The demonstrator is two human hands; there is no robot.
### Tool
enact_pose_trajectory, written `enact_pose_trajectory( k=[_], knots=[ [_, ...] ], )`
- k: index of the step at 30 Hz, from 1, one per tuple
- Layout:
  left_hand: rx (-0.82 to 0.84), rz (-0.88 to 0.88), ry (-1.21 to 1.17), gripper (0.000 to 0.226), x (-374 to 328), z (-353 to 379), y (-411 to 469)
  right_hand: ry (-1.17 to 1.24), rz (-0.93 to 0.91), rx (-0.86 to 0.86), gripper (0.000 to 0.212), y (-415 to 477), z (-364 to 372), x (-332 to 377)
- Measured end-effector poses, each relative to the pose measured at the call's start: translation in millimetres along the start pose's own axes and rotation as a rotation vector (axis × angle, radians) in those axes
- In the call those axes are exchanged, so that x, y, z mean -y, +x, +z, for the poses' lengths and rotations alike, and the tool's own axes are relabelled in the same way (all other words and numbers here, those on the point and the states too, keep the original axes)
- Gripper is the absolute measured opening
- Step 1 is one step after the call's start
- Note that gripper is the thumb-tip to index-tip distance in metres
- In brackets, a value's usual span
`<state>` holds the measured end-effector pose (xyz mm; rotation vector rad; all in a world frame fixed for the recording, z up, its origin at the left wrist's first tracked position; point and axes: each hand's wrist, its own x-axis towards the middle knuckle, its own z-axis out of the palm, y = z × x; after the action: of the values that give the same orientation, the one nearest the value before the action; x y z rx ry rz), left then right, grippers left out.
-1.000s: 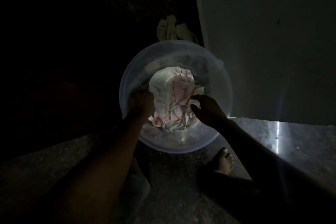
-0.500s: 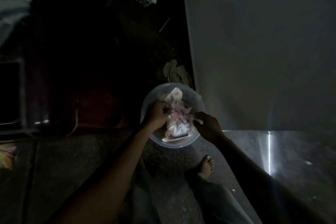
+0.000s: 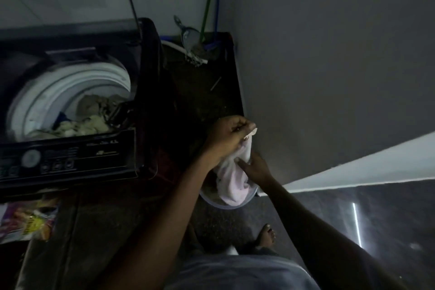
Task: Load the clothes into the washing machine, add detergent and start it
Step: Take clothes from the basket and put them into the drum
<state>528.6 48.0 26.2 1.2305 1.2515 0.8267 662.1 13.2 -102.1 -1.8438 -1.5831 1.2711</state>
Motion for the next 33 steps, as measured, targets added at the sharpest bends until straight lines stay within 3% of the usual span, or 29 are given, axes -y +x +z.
enact_pose_trajectory(
  k=[4, 7, 11, 12, 13, 15, 16, 19, 22, 26, 28, 30, 33],
  knots=[
    [-0.053, -0.027, 0.044, 0.009, -13.7, -26.1, -5.5, 0.248, 0.076, -0.085, 0.031, -9.4, -8.8, 21.3],
    [-0.103, -0.052, 0.444, 0.008, 8.5, -56.7, -1.8, 0.448, 0.024, -0.23, 0.027, -15.9, -31.6, 33.5],
    [-0.001, -0.084, 0.74, 0.016, 30.6, -69.8, -3.3, 0.391, -0.036, -0.274, 0.028, -9.4, -57.7, 62.7],
    [0.032, -0.036, 0.776, 0.03, 29.9, -66.7, -4.0, 0.353, -0.08, -0.27, 0.028, -9.8, -62.9, 77.7],
    [0.069, 0.012, 0.802, 0.06, 25.6, -62.6, -5.2, 0.303, -0.139, -0.253, 0.029, -10.4, -66.7, 95.2],
    [0.112, 0.07, 0.731, 0.108, 14.6, -50.0, -4.0, 0.17, -0.297, -0.193, 0.034, -13.2, -74.3, 131.4],
    [0.119, 0.104, 0.683, 0.11, 9.2, -43.9, -2.6, 0.116, -0.369, -0.168, 0.036, -14.5, -76.7, 147.5],
    [0.006, 0.111, 0.448, 0.067, -11.1, -32.4, 2.9, 0.146, -0.468, -0.21, 0.015, -17.4, -85.0, 186.2],
    [-0.142, 0.144, 0.226, 0.038, -32.0, -34.7, 13.9, 0.303, -0.535, -0.209, 0.016, -18.3, -101.4, 200.7],
    [-0.325, 0.189, -0.152, 0.023, -80.8, -40.7, 19.3, 0.421, -0.424, -0.189, 0.04, -22.3, -114.9, 179.3],
    [-0.295, 0.176, -0.46, 0.027, -111.9, -41.2, 20.3, 0.363, -0.344, -0.165, 0.055, -22.9, -109.2, 166.7],
    [-0.225, 0.204, -0.707, 0.026, -138.5, -38.0, 22.2, 0.282, -0.264, -0.015, 0.063, -21.6, -92.7, 160.3],
    [-0.189, 0.215, -0.775, 0.027, -161.3, -31.9, 18.7, 0.17, -0.176, 0.132, 0.067, -6.9, -60.9, 146.9]
  ],
)
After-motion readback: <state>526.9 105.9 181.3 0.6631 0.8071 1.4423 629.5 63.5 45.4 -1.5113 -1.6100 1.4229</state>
